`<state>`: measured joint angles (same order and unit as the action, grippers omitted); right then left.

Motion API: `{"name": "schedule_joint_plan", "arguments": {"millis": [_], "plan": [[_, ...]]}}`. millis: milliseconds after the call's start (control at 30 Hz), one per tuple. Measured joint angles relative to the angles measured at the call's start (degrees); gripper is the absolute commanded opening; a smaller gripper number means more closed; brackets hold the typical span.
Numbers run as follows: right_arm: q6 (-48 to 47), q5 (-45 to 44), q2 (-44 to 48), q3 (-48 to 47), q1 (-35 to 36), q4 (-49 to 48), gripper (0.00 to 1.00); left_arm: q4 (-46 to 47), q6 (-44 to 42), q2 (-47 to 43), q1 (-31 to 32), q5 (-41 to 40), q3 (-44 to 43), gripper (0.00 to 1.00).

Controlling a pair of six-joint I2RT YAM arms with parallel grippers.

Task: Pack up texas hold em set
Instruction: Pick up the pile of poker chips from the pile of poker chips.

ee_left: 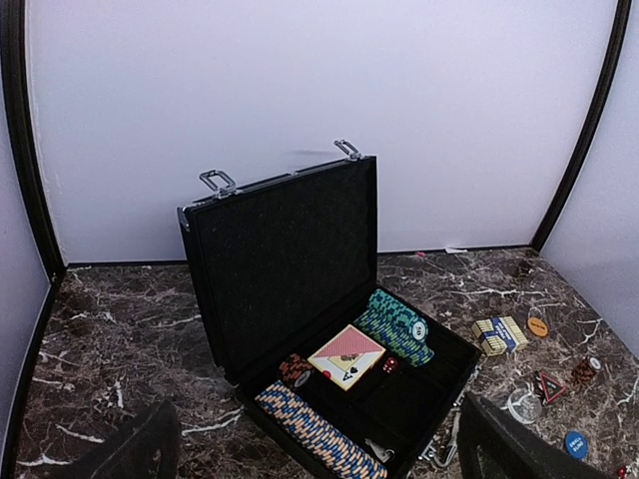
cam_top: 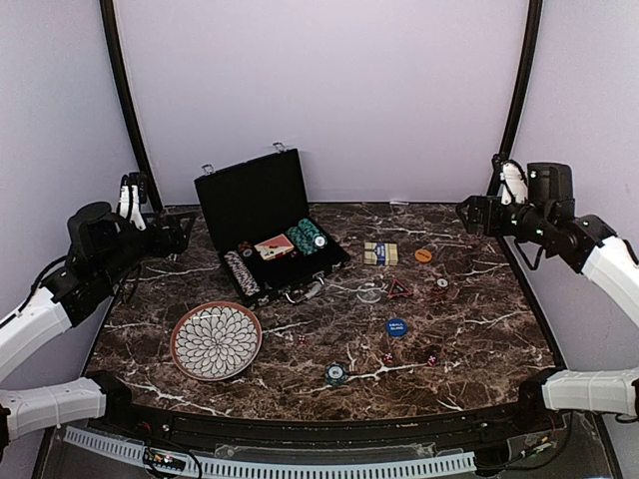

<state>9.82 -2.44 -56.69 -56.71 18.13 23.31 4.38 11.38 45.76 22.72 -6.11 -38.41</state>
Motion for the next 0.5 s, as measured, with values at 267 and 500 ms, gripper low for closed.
{"name": "schedule_joint_plan", "arguments": {"millis": [267, 500], "plan": [[2.4, -0.2, -5.7, -2.0, 0.3, 1.6, 0.98, -3.6, -1.1, 4.3, 0.7, 2.3, -2.0, 0.99], [4.4, 1.3, -8.3, 0.3, 1.7, 0.1, 0.98, -6.6, -0.7, 9.2, 3.5, 3.7, -2.1, 0.99]]}}
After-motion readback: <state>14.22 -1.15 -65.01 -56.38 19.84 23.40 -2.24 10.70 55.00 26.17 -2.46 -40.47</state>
